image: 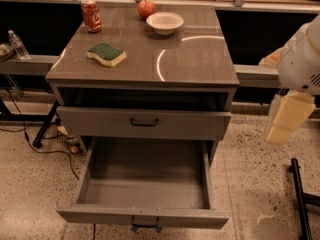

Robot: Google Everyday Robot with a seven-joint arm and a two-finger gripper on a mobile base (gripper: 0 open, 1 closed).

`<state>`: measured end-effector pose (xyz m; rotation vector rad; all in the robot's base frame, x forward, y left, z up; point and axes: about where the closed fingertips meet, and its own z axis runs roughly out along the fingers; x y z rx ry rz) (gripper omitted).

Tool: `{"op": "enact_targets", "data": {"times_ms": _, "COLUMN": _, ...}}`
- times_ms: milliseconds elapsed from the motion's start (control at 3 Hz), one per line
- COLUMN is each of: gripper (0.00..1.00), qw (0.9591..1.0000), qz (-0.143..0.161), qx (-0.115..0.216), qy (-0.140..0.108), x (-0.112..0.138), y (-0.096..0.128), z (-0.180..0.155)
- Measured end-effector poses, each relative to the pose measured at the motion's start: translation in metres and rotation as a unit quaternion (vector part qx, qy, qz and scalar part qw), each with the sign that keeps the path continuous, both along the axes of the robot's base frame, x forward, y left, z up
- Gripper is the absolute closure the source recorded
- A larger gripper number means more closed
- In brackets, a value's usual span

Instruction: Close middle drawer

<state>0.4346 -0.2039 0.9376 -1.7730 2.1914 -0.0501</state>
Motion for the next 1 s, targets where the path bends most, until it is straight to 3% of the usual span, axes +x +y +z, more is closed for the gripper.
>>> {"op": "enact_targets", "data": {"times_ms": 667, "gripper": 0.00, "qw": 0.9977, "qz": 0.031, "qx": 0.056, "qy": 0.023, "x": -0.022, "y": 0.024, "z": -0.104}}
{"op": "enact_targets", "data": {"times_ms": 1000, "gripper": 0.00, "qw": 0.9959, "qz": 0.026, "qx": 0.080, "qy": 0.033, "x": -0.026, "y": 0.052, "z": -0.149}}
